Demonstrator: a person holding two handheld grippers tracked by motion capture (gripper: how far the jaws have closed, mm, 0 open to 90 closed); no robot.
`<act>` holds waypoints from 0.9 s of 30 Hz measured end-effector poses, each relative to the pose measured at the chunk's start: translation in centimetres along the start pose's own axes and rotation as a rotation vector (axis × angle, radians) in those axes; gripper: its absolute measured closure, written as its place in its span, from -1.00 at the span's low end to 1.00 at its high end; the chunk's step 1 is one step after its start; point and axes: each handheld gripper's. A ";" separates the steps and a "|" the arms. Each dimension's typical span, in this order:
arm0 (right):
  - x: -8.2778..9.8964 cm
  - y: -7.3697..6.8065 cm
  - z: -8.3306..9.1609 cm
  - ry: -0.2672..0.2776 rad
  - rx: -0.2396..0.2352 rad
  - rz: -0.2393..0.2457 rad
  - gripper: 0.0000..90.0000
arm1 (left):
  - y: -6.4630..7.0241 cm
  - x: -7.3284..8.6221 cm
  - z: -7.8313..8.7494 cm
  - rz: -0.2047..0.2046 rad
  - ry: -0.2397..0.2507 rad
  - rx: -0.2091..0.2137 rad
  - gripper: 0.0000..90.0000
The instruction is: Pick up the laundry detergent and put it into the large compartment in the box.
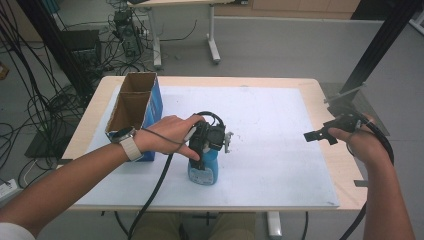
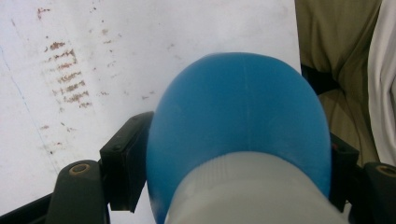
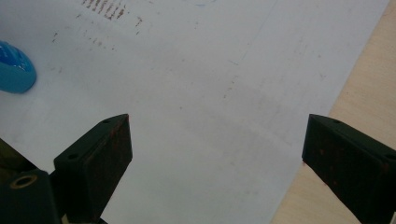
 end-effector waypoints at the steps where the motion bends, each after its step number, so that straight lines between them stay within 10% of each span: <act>1: 0.0 0.0 0.0 0.000 0.000 0.000 -0.82 | 0.0 0.0 0.0 0.000 0.000 0.000 -0.38; 27: -0.2 -0.2 0.0 0.000 0.003 0.007 -0.82 | -0.5 0.5 -0.2 -0.004 0.025 0.027 -0.13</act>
Point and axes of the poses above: each handheld gripper's, and its own axes: z roughly backward along the jaws, x roughly out of its underside, y roughly to its right, and after that the axes turned 13 degrees about -y, right-handed
